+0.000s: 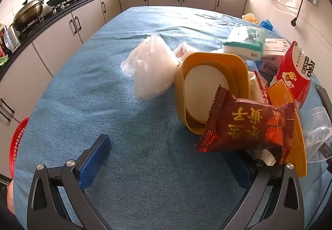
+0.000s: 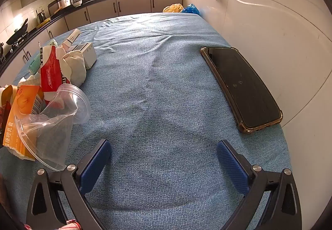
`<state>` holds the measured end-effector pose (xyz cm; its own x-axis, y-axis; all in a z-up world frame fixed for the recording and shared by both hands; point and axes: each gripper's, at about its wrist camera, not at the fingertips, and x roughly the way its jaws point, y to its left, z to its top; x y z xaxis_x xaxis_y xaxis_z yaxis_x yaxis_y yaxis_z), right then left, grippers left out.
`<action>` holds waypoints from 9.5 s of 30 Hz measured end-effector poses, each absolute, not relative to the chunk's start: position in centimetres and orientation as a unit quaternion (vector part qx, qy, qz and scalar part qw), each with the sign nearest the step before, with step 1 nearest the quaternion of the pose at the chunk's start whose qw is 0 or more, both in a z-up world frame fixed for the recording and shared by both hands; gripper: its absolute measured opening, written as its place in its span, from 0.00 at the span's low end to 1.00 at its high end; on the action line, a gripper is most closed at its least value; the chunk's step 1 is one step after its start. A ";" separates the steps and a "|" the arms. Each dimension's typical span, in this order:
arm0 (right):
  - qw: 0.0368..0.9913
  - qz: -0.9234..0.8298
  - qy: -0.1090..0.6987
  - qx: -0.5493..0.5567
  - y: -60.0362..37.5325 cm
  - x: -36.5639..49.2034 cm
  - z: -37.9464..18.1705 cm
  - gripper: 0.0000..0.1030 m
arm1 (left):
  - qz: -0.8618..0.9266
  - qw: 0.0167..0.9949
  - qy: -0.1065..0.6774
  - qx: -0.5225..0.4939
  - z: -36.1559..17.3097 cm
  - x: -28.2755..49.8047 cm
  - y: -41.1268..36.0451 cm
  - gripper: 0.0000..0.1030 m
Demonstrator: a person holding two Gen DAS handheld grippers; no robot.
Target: Collect trash
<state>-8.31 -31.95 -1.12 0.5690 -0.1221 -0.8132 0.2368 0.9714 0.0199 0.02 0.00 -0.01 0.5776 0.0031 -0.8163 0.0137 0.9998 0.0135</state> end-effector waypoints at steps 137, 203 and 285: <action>0.942 -0.032 0.325 0.079 -24.7 -17.1 5.8 1.00 | -0.002 0.911 0.411 -0.027 6.3 -10.5 5.7 1.00; 0.882 0.255 0.396 0.035 2.5 -12.7 8.0 0.27 | 0.100 0.897 0.374 -0.211 6.0 -14.6 34.2 0.23; 0.877 0.103 0.428 0.196 -20.8 -6.0 1.1 0.54 | -0.138 0.833 0.508 -0.171 2.3 4.7 5.7 0.27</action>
